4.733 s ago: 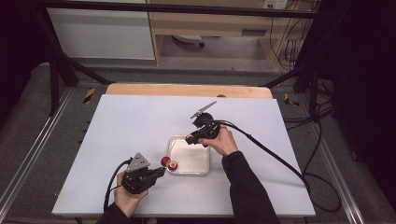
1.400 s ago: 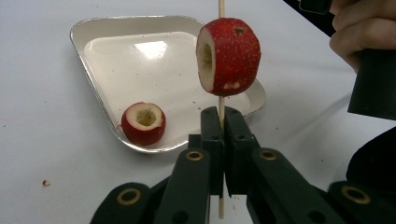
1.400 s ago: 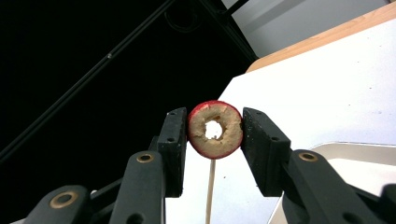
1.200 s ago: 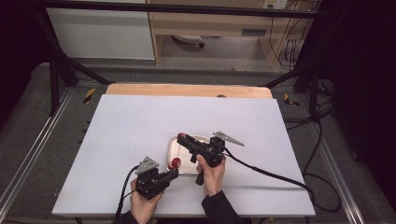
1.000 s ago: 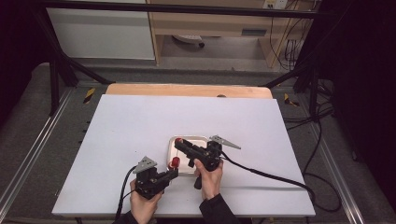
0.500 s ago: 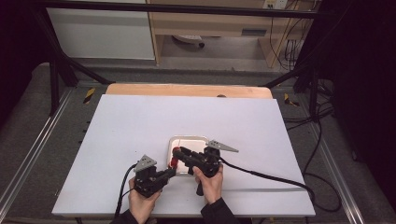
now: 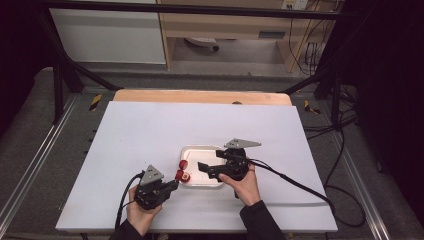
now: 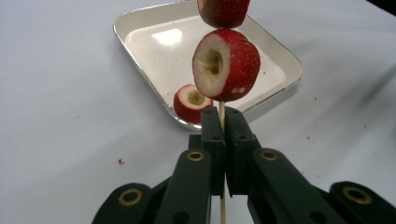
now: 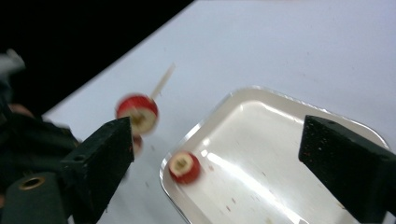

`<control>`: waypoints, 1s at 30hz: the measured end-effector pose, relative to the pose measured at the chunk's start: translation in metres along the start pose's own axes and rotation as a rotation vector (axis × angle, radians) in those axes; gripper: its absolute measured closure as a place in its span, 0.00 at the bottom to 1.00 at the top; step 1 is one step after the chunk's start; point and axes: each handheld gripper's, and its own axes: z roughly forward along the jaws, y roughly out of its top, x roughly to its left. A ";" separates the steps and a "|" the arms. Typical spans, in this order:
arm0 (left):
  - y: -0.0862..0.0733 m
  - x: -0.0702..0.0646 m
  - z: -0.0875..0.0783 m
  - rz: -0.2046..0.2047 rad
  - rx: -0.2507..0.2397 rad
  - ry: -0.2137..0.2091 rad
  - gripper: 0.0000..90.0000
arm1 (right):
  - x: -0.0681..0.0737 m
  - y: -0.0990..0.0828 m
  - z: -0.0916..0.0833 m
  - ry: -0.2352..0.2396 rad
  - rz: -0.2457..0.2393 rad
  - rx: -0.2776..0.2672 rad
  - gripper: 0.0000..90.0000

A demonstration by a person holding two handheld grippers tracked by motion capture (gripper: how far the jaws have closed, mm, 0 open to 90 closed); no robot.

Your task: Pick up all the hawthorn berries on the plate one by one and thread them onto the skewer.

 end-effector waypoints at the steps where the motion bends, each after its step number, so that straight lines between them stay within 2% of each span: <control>1: 0.001 0.001 -0.002 0.010 0.007 0.001 0.98 | -0.001 0.000 -0.001 -0.010 -0.028 0.033 0.09; 3: 0.002 0.003 -0.006 0.029 0.022 0.019 0.98 | -0.002 0.000 -0.002 -0.015 -0.074 0.076 0.08; 5: 0.004 0.004 -0.008 0.046 0.028 0.017 0.98 | -0.003 -0.001 -0.004 -0.020 -0.112 0.128 0.08; 6: 0.005 0.004 -0.009 0.063 0.027 0.008 0.98 | -0.003 -0.001 -0.004 -0.023 -0.124 0.142 0.08; 7: 0.005 0.004 -0.011 0.080 0.039 0.017 0.98 | -0.003 -0.001 -0.004 -0.029 -0.138 0.163 0.07; 9: 0.005 0.006 -0.014 0.093 0.051 0.019 0.98 | -0.004 -0.001 -0.005 -0.030 -0.144 0.193 0.07; 14: 0.001 0.018 -0.022 0.091 0.063 0.020 0.98 | -0.003 0.005 -0.006 -0.040 -0.165 0.242 0.07; 18: -0.003 0.026 -0.028 0.093 0.064 0.021 0.98 | 0.003 0.013 -0.001 -0.048 -0.227 0.304 0.07; 24: -0.005 0.036 -0.033 0.093 0.075 0.033 0.98 | 0.014 0.020 0.017 -0.044 -0.304 0.404 0.09; 30: -0.009 0.042 -0.032 0.074 0.089 0.037 0.97 | 0.025 0.023 0.039 -0.040 -0.269 0.454 0.14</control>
